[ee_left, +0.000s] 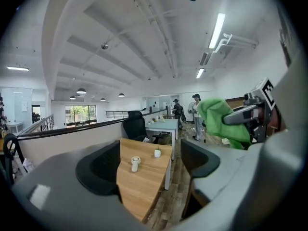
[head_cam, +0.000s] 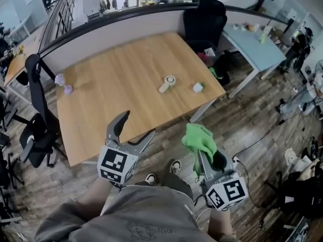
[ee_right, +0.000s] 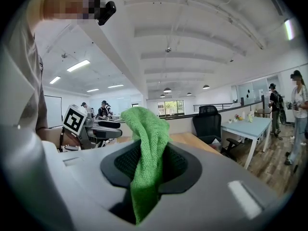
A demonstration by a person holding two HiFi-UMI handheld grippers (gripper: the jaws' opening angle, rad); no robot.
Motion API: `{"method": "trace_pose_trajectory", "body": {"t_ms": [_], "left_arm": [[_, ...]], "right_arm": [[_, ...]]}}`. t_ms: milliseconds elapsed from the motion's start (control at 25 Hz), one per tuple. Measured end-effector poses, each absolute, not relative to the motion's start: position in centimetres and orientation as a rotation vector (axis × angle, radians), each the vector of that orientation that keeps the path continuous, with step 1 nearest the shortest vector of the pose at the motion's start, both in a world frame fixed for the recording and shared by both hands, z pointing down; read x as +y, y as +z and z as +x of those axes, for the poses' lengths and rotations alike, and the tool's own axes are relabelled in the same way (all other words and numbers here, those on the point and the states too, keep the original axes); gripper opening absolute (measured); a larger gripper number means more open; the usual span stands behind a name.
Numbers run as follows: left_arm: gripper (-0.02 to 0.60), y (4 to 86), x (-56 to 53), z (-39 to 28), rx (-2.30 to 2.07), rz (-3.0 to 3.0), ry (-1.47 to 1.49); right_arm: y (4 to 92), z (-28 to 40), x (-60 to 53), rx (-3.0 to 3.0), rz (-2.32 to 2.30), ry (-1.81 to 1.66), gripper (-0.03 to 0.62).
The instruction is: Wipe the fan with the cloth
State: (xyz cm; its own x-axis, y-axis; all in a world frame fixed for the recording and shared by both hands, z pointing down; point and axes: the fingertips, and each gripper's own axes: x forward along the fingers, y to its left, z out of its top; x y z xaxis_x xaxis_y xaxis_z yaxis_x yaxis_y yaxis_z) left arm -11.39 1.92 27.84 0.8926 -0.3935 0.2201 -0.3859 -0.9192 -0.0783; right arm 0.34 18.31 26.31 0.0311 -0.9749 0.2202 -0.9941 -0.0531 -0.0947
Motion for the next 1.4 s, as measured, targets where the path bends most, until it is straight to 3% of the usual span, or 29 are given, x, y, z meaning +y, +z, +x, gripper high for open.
{"method": "trace_pose_trajectory", "body": {"t_ms": [1400], "left_arm": [[0.393, 34.3, -17.3, 9.2, 1.13, -2.99, -0.584]], "right_arm": [[32.6, 25.3, -12.5, -2.429, 1.587, 0.397, 0.101]]}}
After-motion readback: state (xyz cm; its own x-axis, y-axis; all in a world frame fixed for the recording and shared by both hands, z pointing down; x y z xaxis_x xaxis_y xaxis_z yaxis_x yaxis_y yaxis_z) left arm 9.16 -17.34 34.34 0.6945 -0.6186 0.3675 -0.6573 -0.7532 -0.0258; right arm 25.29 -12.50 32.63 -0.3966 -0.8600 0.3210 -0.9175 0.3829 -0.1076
